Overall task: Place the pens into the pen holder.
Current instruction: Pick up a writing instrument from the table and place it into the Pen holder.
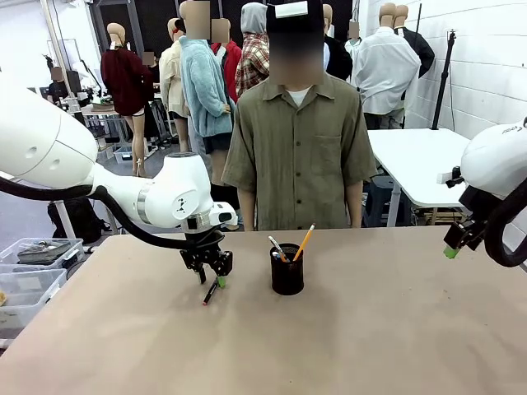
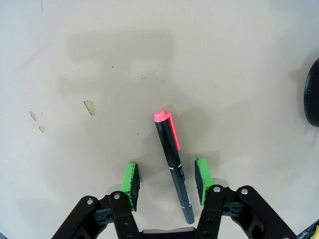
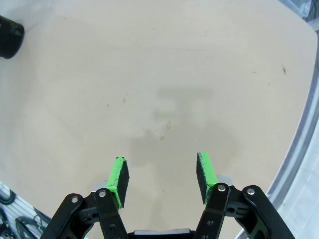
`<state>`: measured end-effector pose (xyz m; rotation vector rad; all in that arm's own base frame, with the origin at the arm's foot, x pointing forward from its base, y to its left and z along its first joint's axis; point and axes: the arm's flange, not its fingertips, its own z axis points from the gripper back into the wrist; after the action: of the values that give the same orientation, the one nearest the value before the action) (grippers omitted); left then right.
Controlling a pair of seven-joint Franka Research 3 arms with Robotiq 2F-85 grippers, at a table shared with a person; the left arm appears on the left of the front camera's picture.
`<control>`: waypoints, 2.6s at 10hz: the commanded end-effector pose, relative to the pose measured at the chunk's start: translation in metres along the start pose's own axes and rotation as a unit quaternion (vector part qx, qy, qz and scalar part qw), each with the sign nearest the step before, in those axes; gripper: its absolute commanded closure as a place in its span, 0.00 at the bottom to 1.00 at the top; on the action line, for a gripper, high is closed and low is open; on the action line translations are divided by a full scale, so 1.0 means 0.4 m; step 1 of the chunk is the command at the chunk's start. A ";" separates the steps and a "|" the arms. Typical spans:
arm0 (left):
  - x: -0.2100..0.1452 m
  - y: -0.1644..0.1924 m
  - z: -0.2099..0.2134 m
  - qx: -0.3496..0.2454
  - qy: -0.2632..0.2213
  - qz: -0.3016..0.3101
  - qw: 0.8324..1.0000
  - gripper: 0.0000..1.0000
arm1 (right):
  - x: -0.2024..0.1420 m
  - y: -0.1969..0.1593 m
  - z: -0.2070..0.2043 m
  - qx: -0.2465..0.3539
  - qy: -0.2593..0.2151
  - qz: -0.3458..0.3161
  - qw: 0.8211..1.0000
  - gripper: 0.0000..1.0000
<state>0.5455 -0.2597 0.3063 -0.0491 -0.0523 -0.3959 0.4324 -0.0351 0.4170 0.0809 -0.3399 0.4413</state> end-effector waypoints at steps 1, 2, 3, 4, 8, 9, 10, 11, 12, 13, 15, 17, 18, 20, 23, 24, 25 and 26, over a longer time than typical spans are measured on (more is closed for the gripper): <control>-0.020 -0.011 0.003 0.024 -0.010 0.000 1.000 0.73 | -0.008 0.003 -0.008 -0.013 -0.001 0.002 1.000 0.31; -0.026 -0.016 0.010 0.028 -0.003 -0.004 1.000 0.93 | -0.008 0.003 -0.008 -0.013 -0.001 0.002 1.000 0.31; -0.036 -0.021 0.018 0.033 0.000 -0.011 0.999 1.00 | -0.008 0.003 -0.008 -0.013 -0.001 0.002 1.000 0.31; -0.047 -0.024 0.026 0.034 0.001 -0.019 0.999 1.00 | -0.008 0.003 -0.008 -0.013 -0.001 0.002 1.000 0.31; -0.037 0.010 0.046 0.026 0.026 -0.024 0.999 1.00 | -0.008 0.003 -0.008 -0.013 -0.001 0.002 1.000 0.31; -0.039 0.029 0.070 0.008 0.016 -0.027 0.999 1.00 | -0.008 0.003 -0.008 -0.013 -0.001 0.002 1.000 0.31; -0.050 0.043 0.101 -0.012 0.001 -0.039 0.999 1.00 | -0.008 0.003 -0.008 -0.013 -0.001 0.002 1.000 0.31; -0.070 0.057 0.143 -0.040 -0.031 -0.061 0.997 1.00 | -0.008 0.003 -0.008 -0.013 -0.001 0.002 1.000 0.31; -0.091 0.067 0.192 -0.086 -0.063 -0.100 0.989 1.00 | -0.008 0.003 -0.008 -0.013 -0.001 0.002 1.000 0.31; -0.100 0.078 0.234 -0.116 -0.073 -0.118 0.984 1.00 | -0.008 0.003 -0.008 -0.013 -0.001 0.002 1.000 0.31; -0.086 0.080 0.222 -0.065 -0.063 -0.082 0.993 1.00 | -0.008 0.003 -0.008 -0.013 -0.001 0.002 1.000 0.31; -0.073 0.045 0.186 -0.006 -0.032 -0.065 0.997 0.64 | -0.008 0.003 -0.008 -0.013 -0.001 0.002 1.000 0.31; -0.068 0.030 0.176 0.014 -0.035 -0.063 0.997 0.44 | -0.008 0.003 -0.008 -0.013 -0.001 0.002 1.000 0.31; -0.068 -0.001 0.158 0.021 -0.030 -0.064 0.997 0.04 | -0.008 0.003 -0.008 -0.013 -0.001 0.002 1.000 0.31; -0.033 -0.033 0.084 0.008 -0.022 -0.088 0.996 0.00 | -0.008 0.003 -0.008 -0.013 -0.001 0.002 1.000 0.31; -0.020 -0.035 0.060 0.009 -0.021 -0.088 0.996 0.00 | -0.008 0.003 -0.008 -0.013 -0.001 0.002 1.000 0.31; -0.004 -0.032 0.031 0.013 -0.011 -0.083 0.996 0.00 | -0.008 0.003 -0.008 -0.013 -0.001 0.002 1.000 0.31; 0.000 -0.028 0.015 0.021 -0.012 -0.076 0.997 0.00 | -0.008 0.003 -0.008 -0.013 -0.001 0.002 1.000 0.31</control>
<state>0.5321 -0.2666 0.3146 -0.0473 -0.0685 -0.5682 0.4324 -0.0354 0.4170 0.0821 -0.3407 0.4407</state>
